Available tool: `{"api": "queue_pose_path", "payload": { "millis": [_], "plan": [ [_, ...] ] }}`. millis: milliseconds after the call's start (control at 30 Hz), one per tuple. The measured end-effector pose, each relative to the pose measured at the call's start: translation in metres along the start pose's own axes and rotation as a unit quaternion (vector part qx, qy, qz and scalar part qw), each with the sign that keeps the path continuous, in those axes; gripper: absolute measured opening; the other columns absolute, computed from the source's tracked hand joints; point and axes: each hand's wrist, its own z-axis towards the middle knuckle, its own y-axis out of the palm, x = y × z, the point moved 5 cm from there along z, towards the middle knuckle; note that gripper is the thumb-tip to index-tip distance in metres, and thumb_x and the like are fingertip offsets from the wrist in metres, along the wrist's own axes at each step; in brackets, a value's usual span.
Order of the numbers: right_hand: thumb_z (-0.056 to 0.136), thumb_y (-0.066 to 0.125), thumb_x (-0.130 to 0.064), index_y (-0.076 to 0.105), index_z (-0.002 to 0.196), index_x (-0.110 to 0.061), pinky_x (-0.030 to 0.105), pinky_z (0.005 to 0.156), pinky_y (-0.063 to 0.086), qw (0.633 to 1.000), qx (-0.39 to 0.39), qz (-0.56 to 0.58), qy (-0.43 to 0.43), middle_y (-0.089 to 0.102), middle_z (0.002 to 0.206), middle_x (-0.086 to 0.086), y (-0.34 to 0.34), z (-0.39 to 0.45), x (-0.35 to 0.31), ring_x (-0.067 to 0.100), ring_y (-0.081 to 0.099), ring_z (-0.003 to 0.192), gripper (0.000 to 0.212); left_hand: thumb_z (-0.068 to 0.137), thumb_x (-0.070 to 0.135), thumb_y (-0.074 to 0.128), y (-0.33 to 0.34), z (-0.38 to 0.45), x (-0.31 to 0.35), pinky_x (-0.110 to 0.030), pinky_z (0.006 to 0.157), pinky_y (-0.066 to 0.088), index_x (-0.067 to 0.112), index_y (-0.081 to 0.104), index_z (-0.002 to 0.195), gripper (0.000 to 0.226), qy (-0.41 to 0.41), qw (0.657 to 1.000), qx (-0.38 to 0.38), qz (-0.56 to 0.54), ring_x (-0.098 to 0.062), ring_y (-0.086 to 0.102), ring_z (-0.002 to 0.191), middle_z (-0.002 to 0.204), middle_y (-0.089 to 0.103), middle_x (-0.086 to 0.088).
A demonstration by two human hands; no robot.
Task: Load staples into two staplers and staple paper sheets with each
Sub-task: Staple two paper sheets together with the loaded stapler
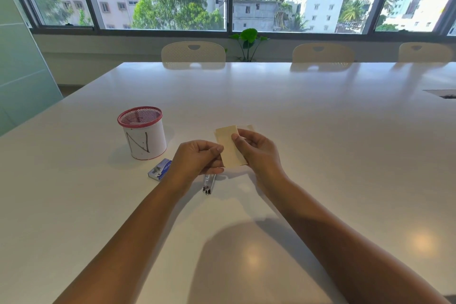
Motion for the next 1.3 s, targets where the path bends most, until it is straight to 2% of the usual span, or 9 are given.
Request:
{"api": "queue_pose_path", "payload": {
  "millis": [167,333,433,633,800,933,1033,1167,1300],
  "plan": [
    [0.082,0.069,-0.021,0.068,0.108,-0.011,0.043,0.083,0.056,1.000,-0.024,0.010,0.012,0.071,0.100,0.017,0.002,-0.002,0.000,0.028,0.068,0.088,0.028,0.087,0.010,0.056,-0.002,0.000,-0.001,-0.015,0.045,0.052,0.009,0.063,0.081,0.009,0.000,1.000,0.010,0.024,-0.007,0.063,0.044,0.049,0.067,0.005],
    [0.084,0.065,-0.021,0.064,0.115,-0.005,0.027,0.070,0.056,0.988,-0.110,0.079,0.074,0.069,0.109,0.017,0.007,-0.004,0.000,0.025,0.068,0.093,0.035,0.089,0.009,0.054,-0.005,0.001,0.000,-0.016,0.046,0.053,0.007,0.062,0.089,0.008,0.004,0.999,0.011,0.029,-0.007,0.064,0.045,0.048,0.066,0.005],
    [0.085,0.065,-0.018,0.062,0.116,-0.001,0.025,0.067,0.056,0.983,-0.108,0.113,0.094,0.067,0.110,0.019,0.007,-0.003,0.001,0.022,0.068,0.088,0.036,0.089,0.010,0.053,-0.004,0.001,0.000,-0.015,0.046,0.052,0.007,0.061,0.092,0.009,0.009,0.999,0.010,0.042,-0.006,0.063,0.045,0.048,0.066,0.006],
    [0.083,0.065,-0.015,0.063,0.113,0.001,0.032,0.072,0.059,0.975,-0.098,0.163,0.117,0.066,0.112,0.022,0.007,0.000,0.006,0.027,0.067,0.091,0.034,0.089,0.010,0.054,-0.003,-0.001,0.005,-0.015,0.046,0.052,0.006,0.061,0.092,0.009,0.017,0.999,-0.001,0.035,-0.007,0.064,0.047,0.051,0.067,0.005],
    [0.086,0.063,-0.012,0.062,0.112,0.003,0.030,0.066,0.059,0.972,-0.103,0.176,0.112,0.068,0.102,0.020,0.007,0.000,0.002,0.024,0.069,0.082,0.030,0.088,0.011,0.055,-0.003,-0.002,0.005,-0.016,0.047,0.053,0.004,0.062,0.095,0.013,0.020,1.000,-0.006,0.021,-0.008,0.064,0.046,0.050,0.066,0.003],
    [0.084,0.066,-0.013,0.063,0.109,-0.003,0.030,0.067,0.059,0.979,-0.092,0.131,0.122,0.068,0.102,0.015,0.001,0.002,-0.001,0.025,0.067,0.087,0.027,0.087,0.021,0.055,-0.004,-0.004,0.010,-0.015,0.045,0.051,0.013,0.061,0.091,0.011,0.043,0.999,0.025,0.003,-0.008,0.065,0.049,0.067,0.068,0.001],
    [0.081,0.069,-0.013,0.066,0.100,-0.006,0.028,0.067,0.057,0.984,-0.123,0.044,0.122,0.069,0.094,0.010,0.005,-0.002,-0.002,0.022,0.066,0.085,0.020,0.085,0.025,0.057,-0.006,-0.005,0.016,-0.013,0.048,0.050,0.019,0.059,0.094,0.010,0.083,0.995,0.038,0.030,0.000,0.066,0.058,0.082,0.065,0.004],
    [0.081,0.069,-0.024,0.068,0.085,-0.012,0.029,0.072,0.054,0.979,-0.160,-0.076,0.101,0.070,0.084,0.002,0.014,-0.009,0.000,0.019,0.066,0.082,0.012,0.083,0.028,0.060,-0.003,-0.006,0.015,-0.014,0.054,0.050,0.027,0.059,0.077,0.007,0.118,0.983,0.028,0.140,-0.006,0.061,0.067,0.077,0.063,0.004],
    [0.082,0.069,-0.024,0.068,0.081,-0.014,0.029,0.072,0.055,0.979,-0.153,-0.104,0.081,0.070,0.083,0.003,0.014,-0.011,-0.004,0.018,0.067,0.080,0.010,0.083,0.025,0.062,-0.005,-0.006,0.018,-0.006,0.052,0.046,0.025,0.060,0.074,0.009,0.150,0.976,0.052,0.150,0.003,0.060,0.060,0.072,0.063,0.006]
  ]
}}
